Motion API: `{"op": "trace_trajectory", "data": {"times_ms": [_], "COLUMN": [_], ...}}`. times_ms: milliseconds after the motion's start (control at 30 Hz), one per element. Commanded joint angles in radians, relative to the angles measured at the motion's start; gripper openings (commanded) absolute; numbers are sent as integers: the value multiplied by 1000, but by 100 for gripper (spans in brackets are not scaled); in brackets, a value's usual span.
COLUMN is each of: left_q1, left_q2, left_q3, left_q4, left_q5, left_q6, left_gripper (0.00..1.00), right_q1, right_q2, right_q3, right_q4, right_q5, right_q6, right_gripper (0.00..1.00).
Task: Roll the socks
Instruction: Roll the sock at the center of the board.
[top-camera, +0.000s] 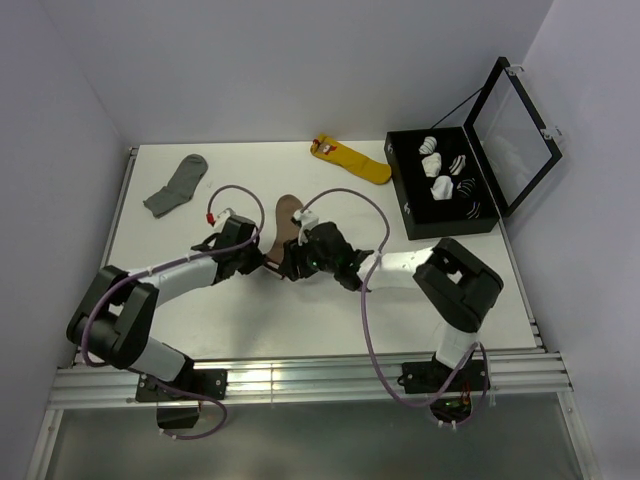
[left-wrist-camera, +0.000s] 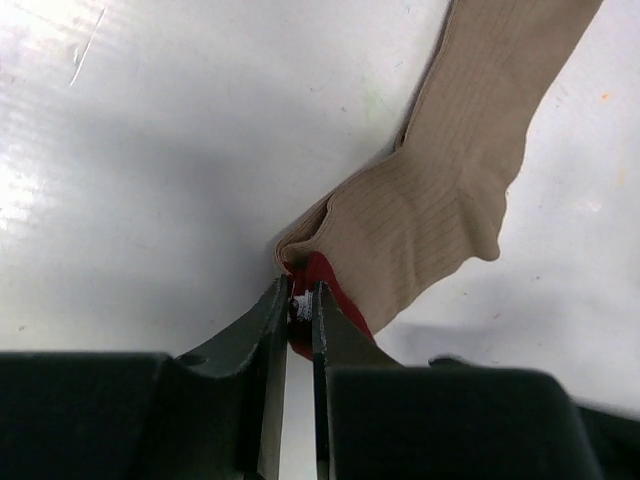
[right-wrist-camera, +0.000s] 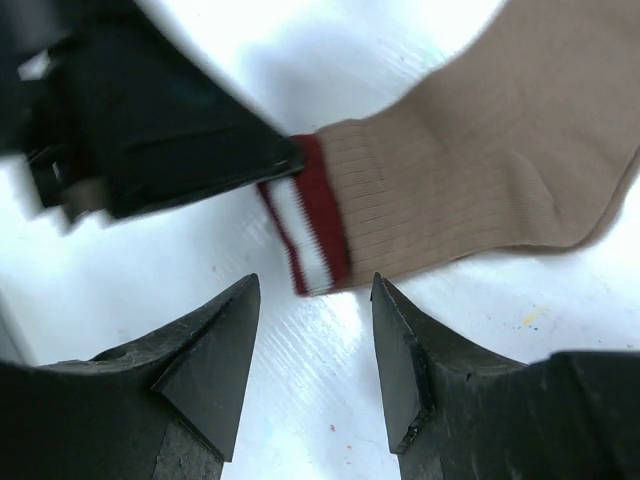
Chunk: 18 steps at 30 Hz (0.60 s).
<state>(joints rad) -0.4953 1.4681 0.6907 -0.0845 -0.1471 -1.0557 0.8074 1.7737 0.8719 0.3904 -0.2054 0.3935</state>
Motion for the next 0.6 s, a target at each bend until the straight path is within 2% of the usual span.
{"op": "trace_trajectory", "data": {"times_ms": [0, 267, 567], "left_q1": [-5, -5, -5], "left_q2": [41, 98, 110], "left_q3": [78, 118, 125], "left_q4": [-93, -132, -143], "left_q5": [3, 23, 34], "left_q6": [69, 85, 91], "left_gripper": [9, 9, 8], "right_q1": [91, 188, 239], "right_q2": [-66, -22, 75], "right_q3": [-56, -44, 27], "right_q4": [62, 154, 145], "right_q5": [240, 360, 377], "right_q6": [-226, -357, -427], "right_gripper": [56, 56, 57]}}
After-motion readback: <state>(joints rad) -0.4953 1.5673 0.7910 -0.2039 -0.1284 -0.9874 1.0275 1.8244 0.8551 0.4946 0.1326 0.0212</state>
